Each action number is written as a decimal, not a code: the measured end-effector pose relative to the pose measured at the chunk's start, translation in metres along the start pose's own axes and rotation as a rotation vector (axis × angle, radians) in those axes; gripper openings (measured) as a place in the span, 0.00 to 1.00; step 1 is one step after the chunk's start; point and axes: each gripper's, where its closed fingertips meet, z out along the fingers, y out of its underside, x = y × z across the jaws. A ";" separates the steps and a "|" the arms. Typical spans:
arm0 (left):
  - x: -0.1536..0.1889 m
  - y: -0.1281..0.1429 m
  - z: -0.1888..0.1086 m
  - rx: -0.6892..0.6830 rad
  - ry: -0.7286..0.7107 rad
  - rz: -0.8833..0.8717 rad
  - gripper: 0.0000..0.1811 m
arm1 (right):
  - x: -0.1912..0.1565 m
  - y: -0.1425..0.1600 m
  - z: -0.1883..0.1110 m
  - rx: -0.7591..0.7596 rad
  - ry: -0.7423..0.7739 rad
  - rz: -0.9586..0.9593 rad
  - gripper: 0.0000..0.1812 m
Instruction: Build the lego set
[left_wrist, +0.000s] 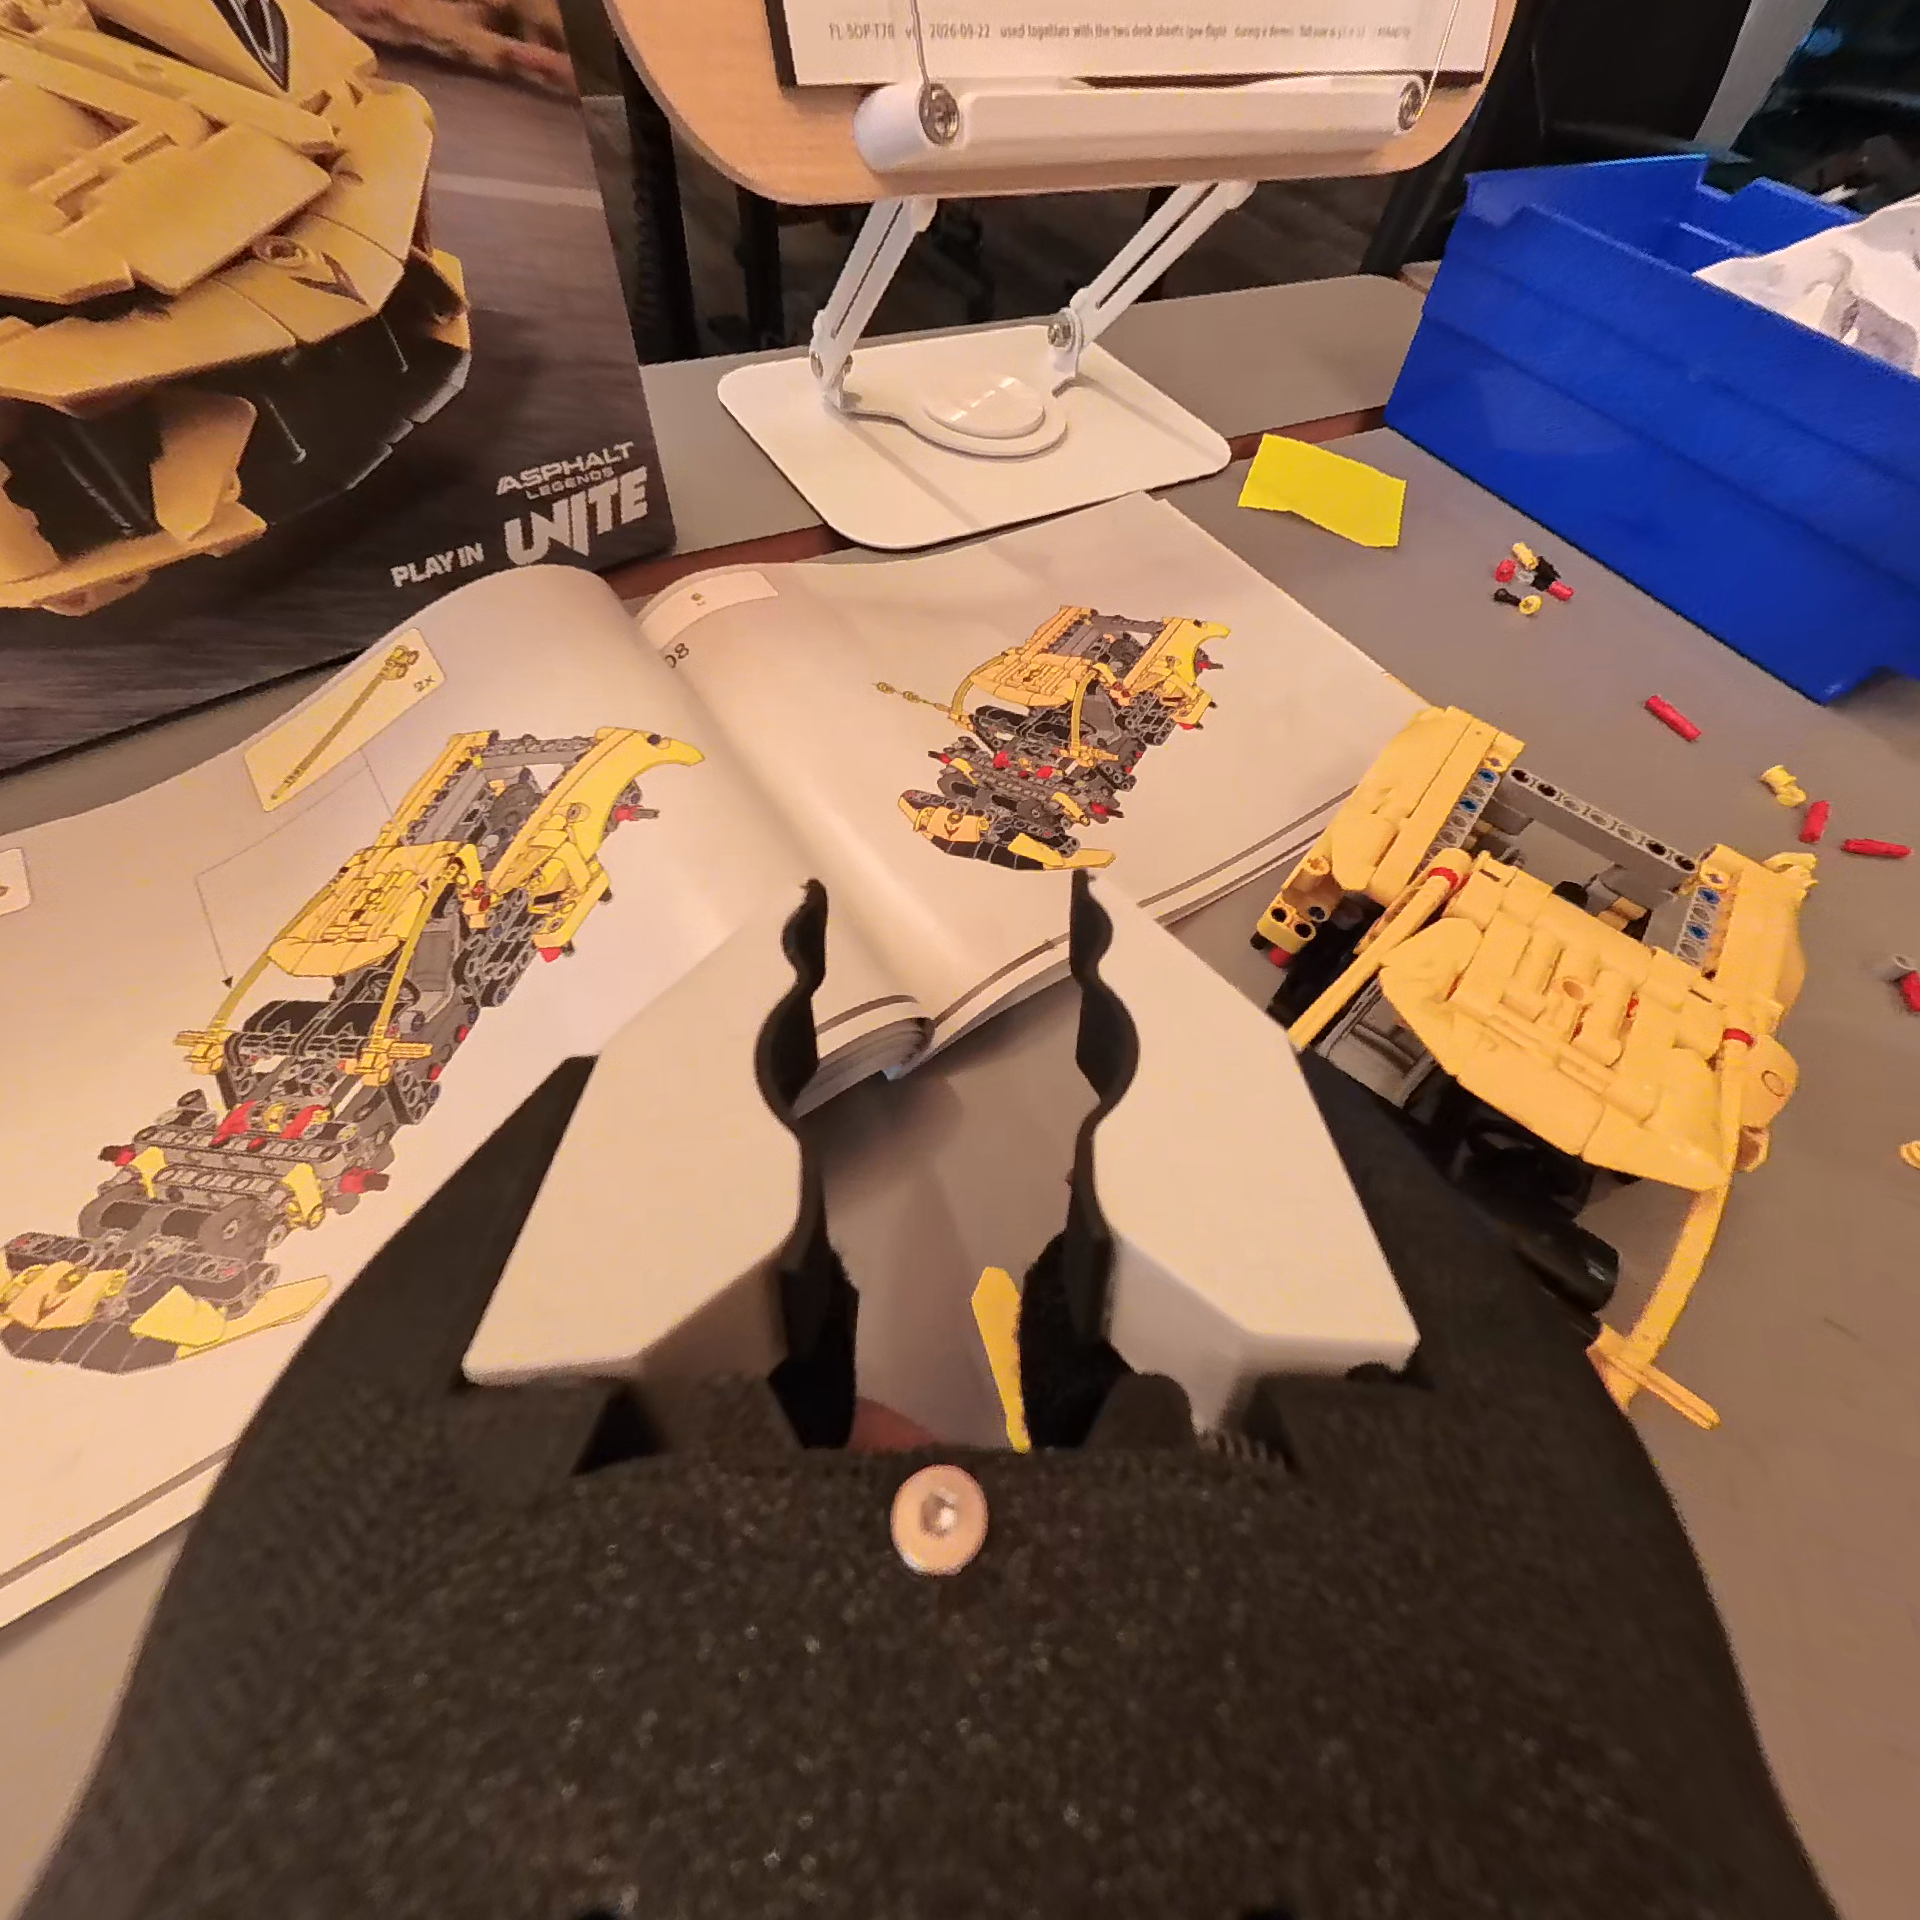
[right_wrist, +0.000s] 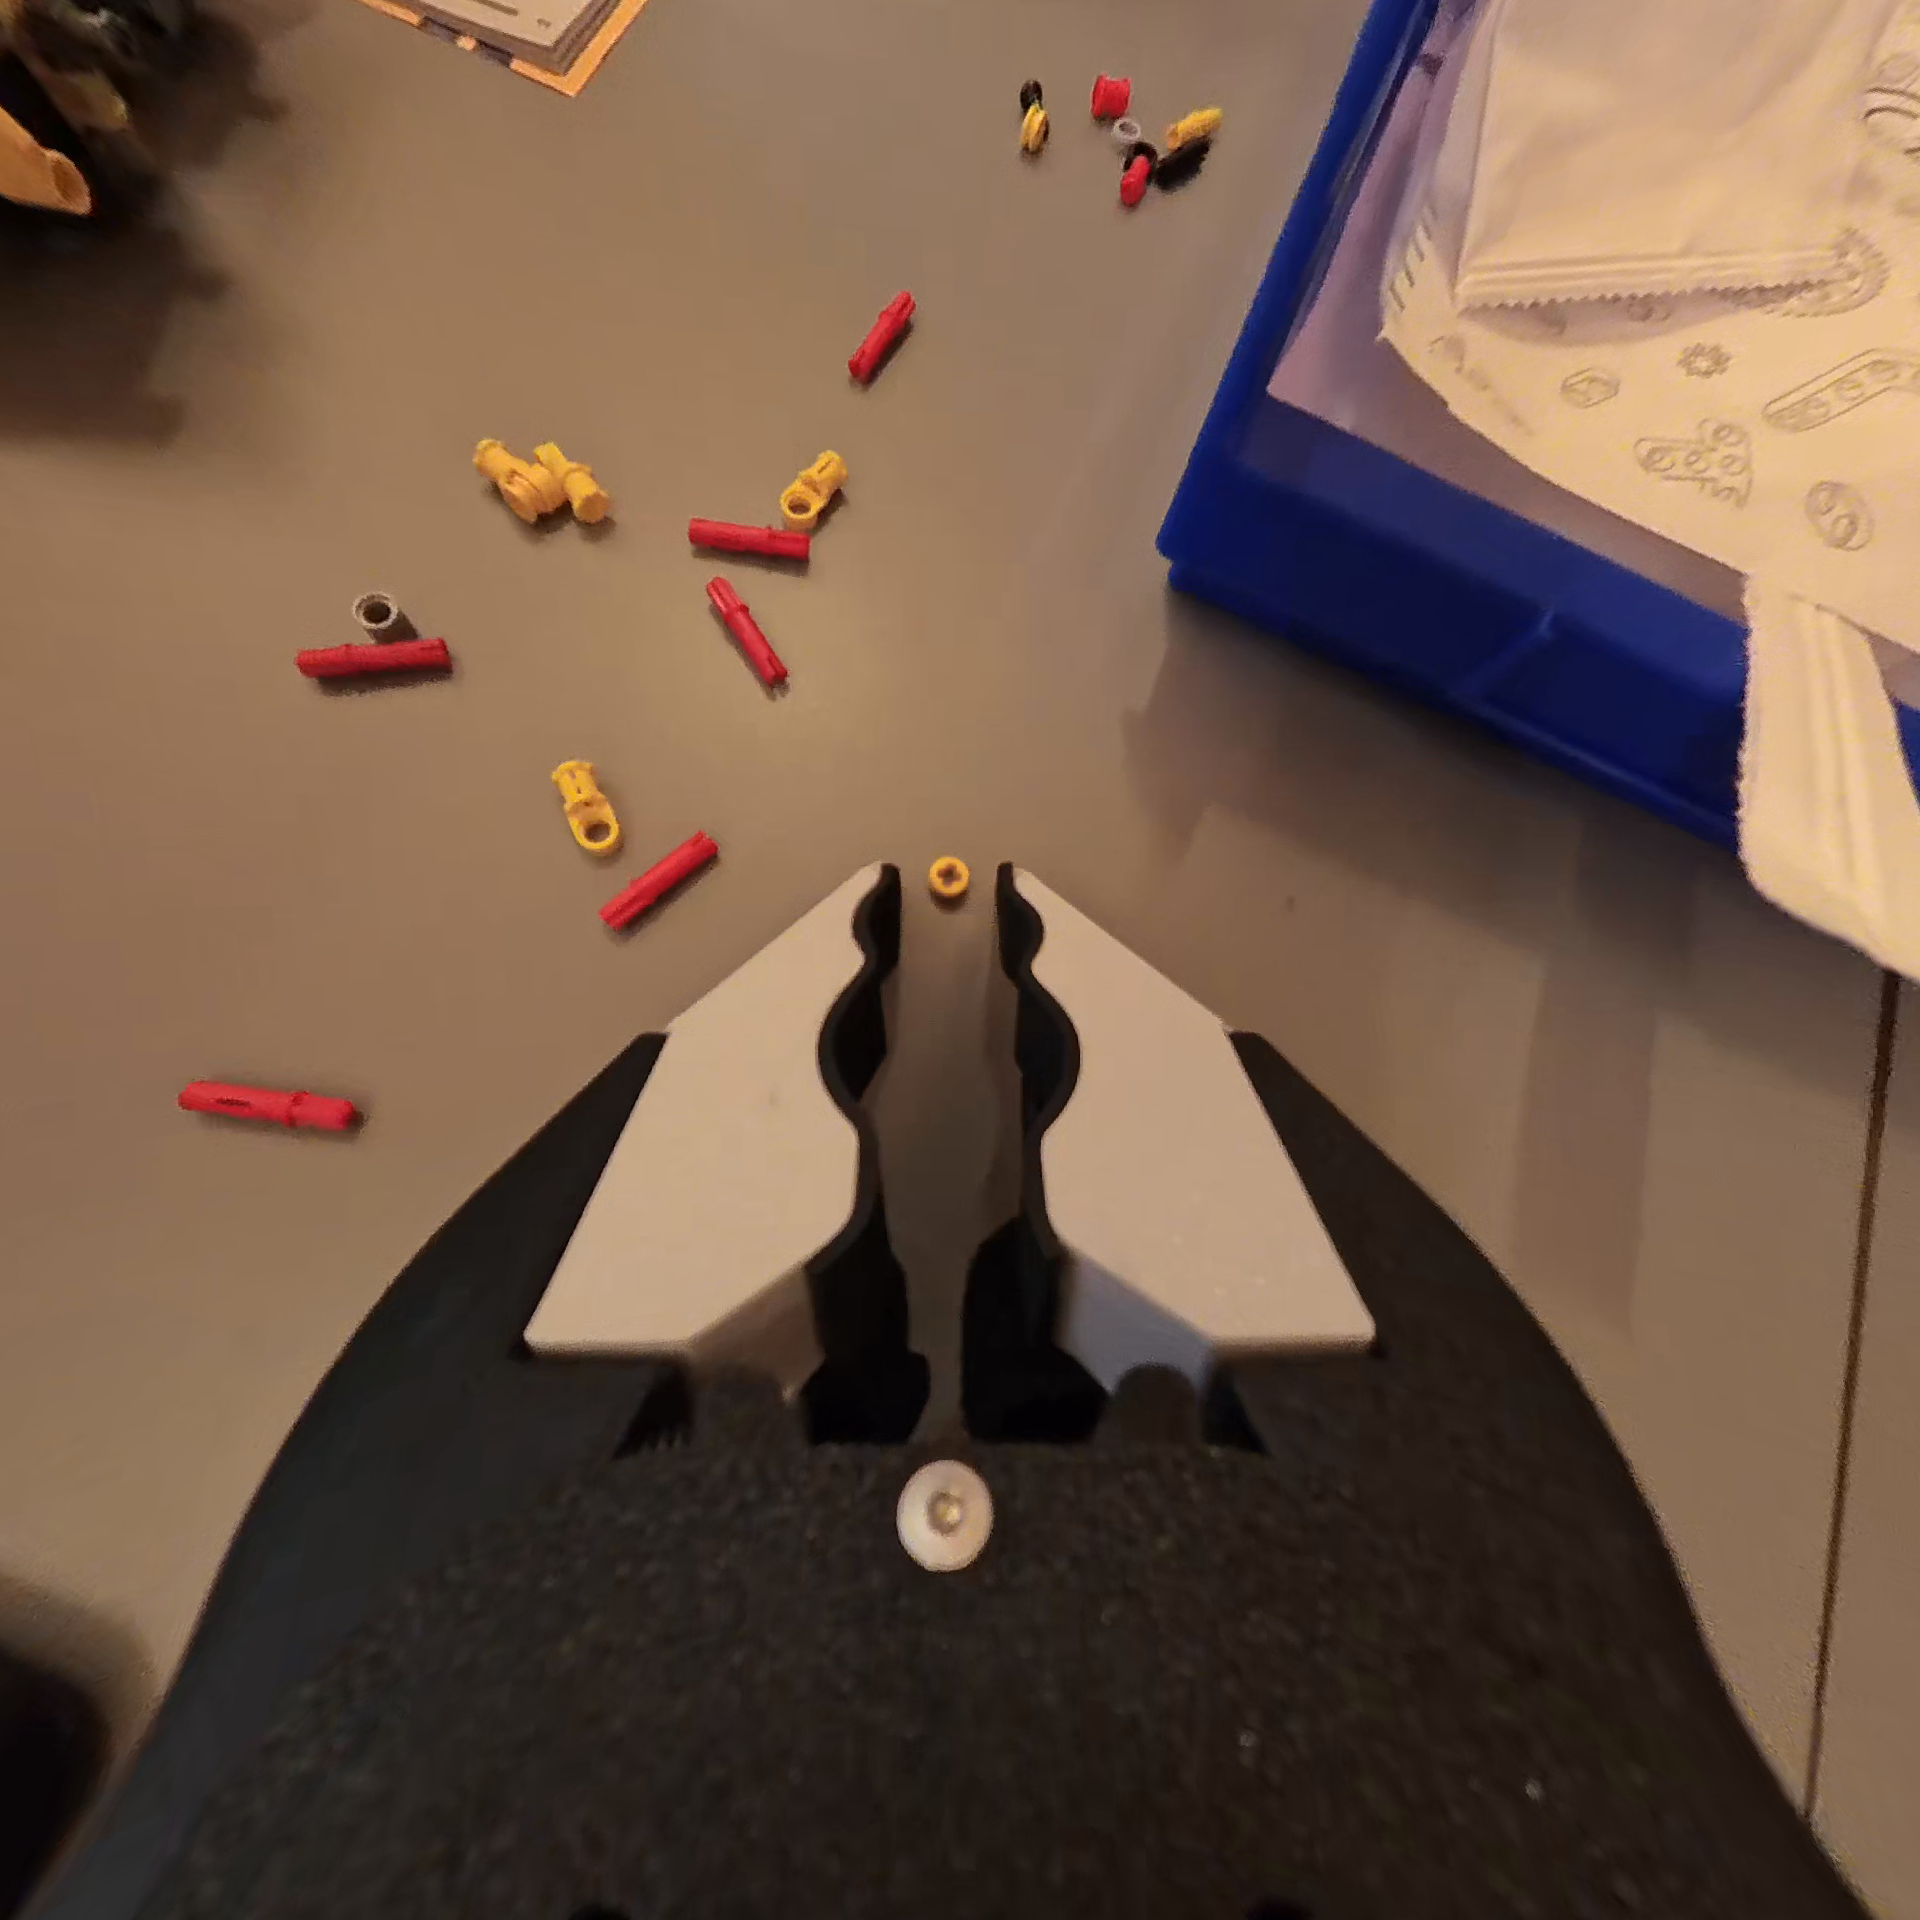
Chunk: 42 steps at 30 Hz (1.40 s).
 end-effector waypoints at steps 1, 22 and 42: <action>0.000 0.000 0.000 -0.002 0.000 0.001 0.26 | 0.000 0.000 0.001 0.004 -0.004 0.007 0.08; 0.001 -0.002 -0.001 0.003 -0.002 0.008 0.26 | -0.196 -0.034 -0.015 0.000 -0.429 -0.366 0.03; 0.002 -0.006 -0.005 0.018 -0.001 0.014 0.26 | -0.045 -0.141 0.062 0.147 0.080 0.105 0.13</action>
